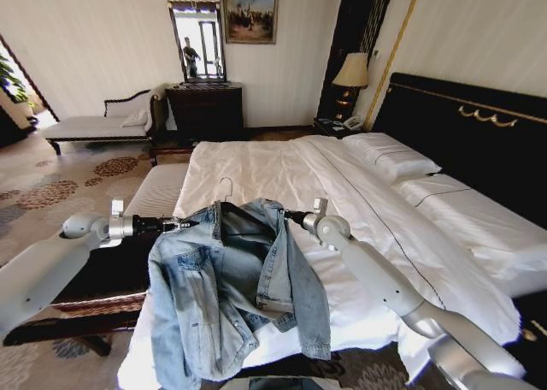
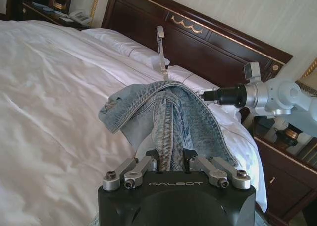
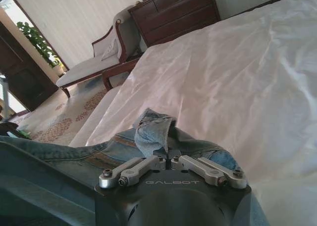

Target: Pick up the clothes from the bed and hang them on the clothes hanger.

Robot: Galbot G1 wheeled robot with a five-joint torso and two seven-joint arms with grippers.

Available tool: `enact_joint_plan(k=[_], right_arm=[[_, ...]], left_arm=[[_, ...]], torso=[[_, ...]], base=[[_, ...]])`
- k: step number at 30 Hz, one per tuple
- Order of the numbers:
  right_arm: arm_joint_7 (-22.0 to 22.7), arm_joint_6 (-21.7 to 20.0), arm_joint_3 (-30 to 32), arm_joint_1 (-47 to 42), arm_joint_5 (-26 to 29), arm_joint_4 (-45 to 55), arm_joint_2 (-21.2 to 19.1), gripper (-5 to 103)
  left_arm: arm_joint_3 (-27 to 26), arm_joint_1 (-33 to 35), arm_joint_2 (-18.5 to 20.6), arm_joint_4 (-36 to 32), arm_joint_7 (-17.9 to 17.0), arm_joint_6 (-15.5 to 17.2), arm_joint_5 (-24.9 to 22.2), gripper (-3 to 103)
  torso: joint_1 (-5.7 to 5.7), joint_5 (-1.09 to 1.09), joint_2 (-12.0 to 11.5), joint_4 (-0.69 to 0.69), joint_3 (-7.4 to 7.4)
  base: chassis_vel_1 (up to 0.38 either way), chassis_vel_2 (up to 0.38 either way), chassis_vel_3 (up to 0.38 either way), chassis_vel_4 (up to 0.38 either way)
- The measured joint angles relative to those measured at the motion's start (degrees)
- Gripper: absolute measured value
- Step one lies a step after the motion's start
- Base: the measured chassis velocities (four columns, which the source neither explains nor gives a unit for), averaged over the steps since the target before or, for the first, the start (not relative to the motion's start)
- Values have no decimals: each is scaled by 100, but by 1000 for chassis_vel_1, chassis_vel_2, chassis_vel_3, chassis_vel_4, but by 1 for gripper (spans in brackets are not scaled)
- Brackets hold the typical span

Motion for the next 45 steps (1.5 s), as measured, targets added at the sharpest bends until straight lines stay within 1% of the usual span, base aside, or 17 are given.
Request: enact_joint_plan(k=[6, 9, 10, 14, 18, 21, 23, 29, 35, 43, 45], right_arm=[[129, -26, -7, 25, 238, 371, -107, 0], [238, -36, 5, 21, 419, 698, -172, 0], [238, -36, 5, 21, 419, 698, -172, 0], [433, -37, 55, 13, 745, 1075, -199, 0], [556, -36, 66, -2, 928, 1225, -162, 0], [602, -36, 64, -13, 954, 1238, -107, 0], [632, -37, 81, -13, 1007, 1267, -67, 0], [663, -40, 91, -23, 1094, 1475, -72, 0], [735, -54, 57, -193, 1130, 1840, -75, 0], [791, -62, 70, -396, 1109, 2112, -80, 0], [813, -62, 70, -412, 1087, 2121, -17, 0]], left_arm=[[7, 5, -61, -29, -47, -11, 39, 22], [9, 40, -121, 9, -179, -145, 37, 22], [9, 40, -121, 9, -179, -145, 37, 22], [9, 72, -201, 25, -377, -385, -192, 22], [9, 62, -261, -20, -459, -473, -296, 22], [9, 45, -278, -70, -475, -481, -336, 22], [11, 45, -275, -106, -476, -482, -339, 22], [12, 73, -280, -233, -519, -482, -350, 22], [-8, 81, -436, -275, -712, -482, -448, 22], [-12, 41, -465, -301, -783, -492, -532, 22], [-12, 84, -466, -419, -802, -493, -546, 22]], torso=[[1, 0, 0, 0, 0], [0, 0, 0, 0, 0], [0, 0, 0, 0, 0], [0, -1, 0, 1, 0], [1, -1, 0, 0, 0], [0, 0, 0, -1, 0], [1, 0, 0, 1, 0], [1, -1, 0, 1, 0], [1, -1, 0, -1, 0], [1, -1, 0, 0, 0], [1, -1, 0, 0, 0]], base=[[0, 0, 0, 0], [0, 0, 0, 0], [0, 0, 0, 0], [0, 0, 0, 0], [0, 0, 0, 0], [0, 0, 0, 0], [0, 0, 0, 0], [0, 0, 0, 0], [0, 0, 0, 0], [0, 0, 0, 0], [0, 0, 0, 0]])
